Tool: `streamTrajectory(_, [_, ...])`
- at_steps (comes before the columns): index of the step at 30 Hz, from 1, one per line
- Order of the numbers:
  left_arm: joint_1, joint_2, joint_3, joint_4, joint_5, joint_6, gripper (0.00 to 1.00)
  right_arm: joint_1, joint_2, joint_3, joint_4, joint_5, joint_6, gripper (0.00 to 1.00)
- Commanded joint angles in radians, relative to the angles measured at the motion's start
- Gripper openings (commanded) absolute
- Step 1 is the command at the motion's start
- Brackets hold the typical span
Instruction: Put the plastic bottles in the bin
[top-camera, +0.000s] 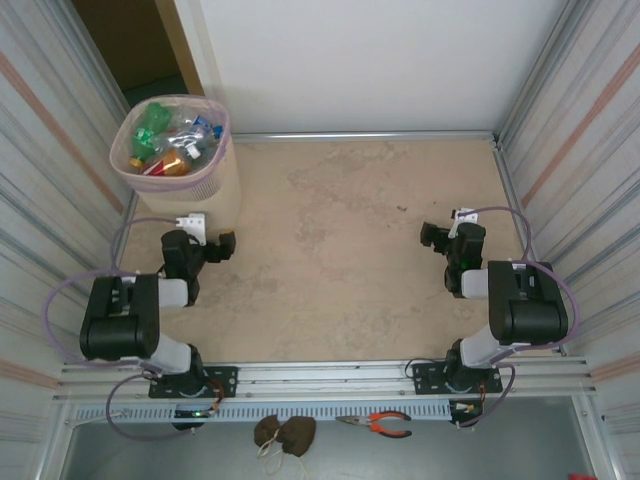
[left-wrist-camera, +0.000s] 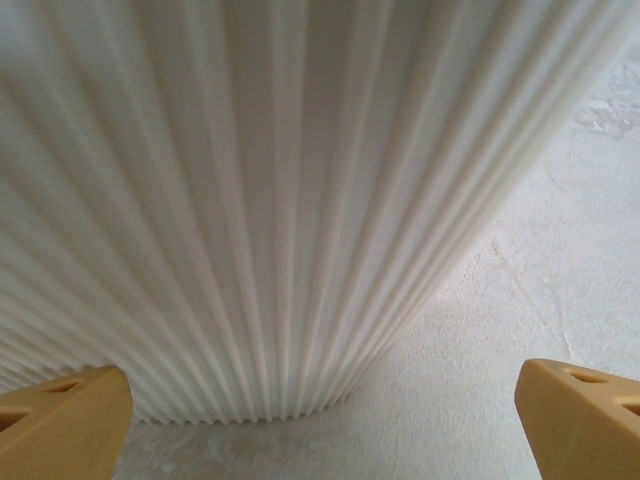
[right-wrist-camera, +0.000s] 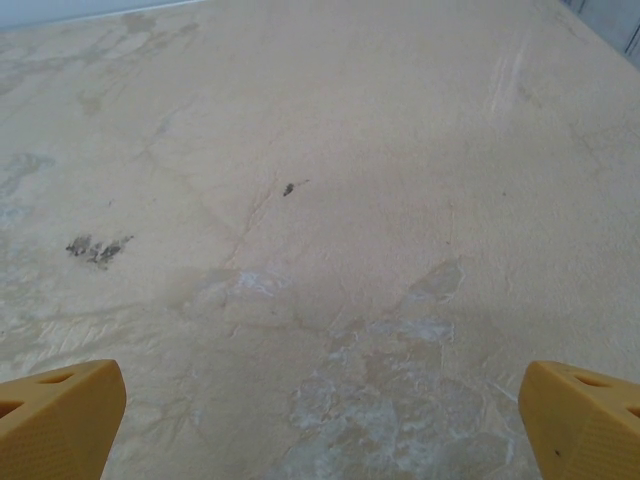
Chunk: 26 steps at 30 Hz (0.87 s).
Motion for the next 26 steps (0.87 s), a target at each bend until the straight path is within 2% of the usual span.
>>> streamTrajectory(1, [-0.01,0.004,0.053,0.006,0.045,0.051,0.99,0.005,0.006,0.031,0.007,-0.018,-0.019,0.99])
streamTrajectory(5, [-0.033,0.017,0.082,-0.043,0.03,0.074,0.99,0.003,0.006,0.035,0.006,-0.017,-0.02,0.99])
streamTrajectory(26, [-0.042,0.013,0.074,-0.028,0.01,0.075,0.99,0.004,0.005,0.036,0.002,-0.024,-0.022,0.99])
